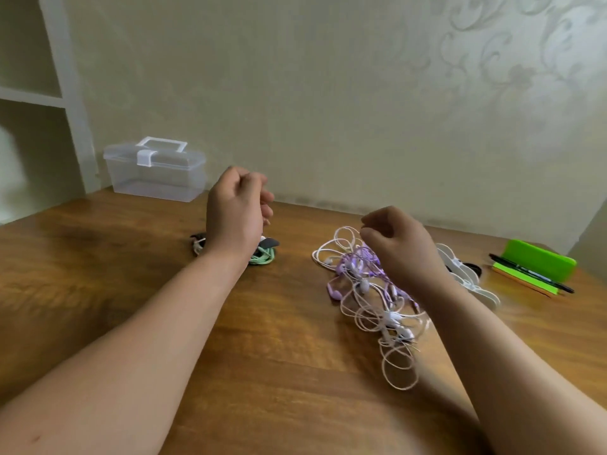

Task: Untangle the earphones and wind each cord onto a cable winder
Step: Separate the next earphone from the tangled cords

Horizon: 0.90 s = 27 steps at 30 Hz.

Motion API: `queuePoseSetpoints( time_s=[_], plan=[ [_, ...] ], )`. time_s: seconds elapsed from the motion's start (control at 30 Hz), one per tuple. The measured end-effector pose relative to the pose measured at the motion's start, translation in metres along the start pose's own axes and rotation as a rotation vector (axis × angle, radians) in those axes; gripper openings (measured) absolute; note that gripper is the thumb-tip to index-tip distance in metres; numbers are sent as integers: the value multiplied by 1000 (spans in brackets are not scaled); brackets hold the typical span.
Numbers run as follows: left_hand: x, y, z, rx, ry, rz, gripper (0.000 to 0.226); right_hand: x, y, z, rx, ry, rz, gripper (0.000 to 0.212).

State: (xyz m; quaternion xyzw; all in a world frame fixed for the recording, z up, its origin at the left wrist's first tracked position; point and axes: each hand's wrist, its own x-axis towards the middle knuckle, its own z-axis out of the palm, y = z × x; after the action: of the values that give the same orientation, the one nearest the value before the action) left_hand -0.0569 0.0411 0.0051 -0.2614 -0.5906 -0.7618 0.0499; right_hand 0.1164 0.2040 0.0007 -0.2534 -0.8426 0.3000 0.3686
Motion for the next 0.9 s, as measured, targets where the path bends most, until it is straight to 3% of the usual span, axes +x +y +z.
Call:
queuePoseSetpoints(
  time_s=[0.13, 0.23, 0.3, 0.43, 0.6, 0.7, 0.77, 0.9],
  plan=[
    [-25, -12, 28, 116, -325, -9, 17, -3, 25, -20, 88, 43, 72, 10],
    [-34, -24, 51, 390, -641, -54, 8, 1, 35, -30, -15, 52, 81, 13],
    [-37, -29, 62, 598, -767, -40, 11, 4, 37, -33, -92, 73, 67, 14],
    [-37, -39, 75, 757, -725, -32, 33, 4, 35, -37, -130, 66, 58, 19],
    [-37, -55, 66, 713, -713, 34, 28, 4, 35, -31, -254, -147, -14, 27],
    [-38, -62, 59, 731, -721, 118, 19, -1, 40, -15, -594, -314, -102, 46],
    [-39, -60, 60, 730, -714, 116, 17, 1, 44, -11, -622, -253, -114, 28],
    [-40, -54, 62, 715, -724, 69, 19, 10, 38, -27, -197, 70, -61, 20]
  ],
)
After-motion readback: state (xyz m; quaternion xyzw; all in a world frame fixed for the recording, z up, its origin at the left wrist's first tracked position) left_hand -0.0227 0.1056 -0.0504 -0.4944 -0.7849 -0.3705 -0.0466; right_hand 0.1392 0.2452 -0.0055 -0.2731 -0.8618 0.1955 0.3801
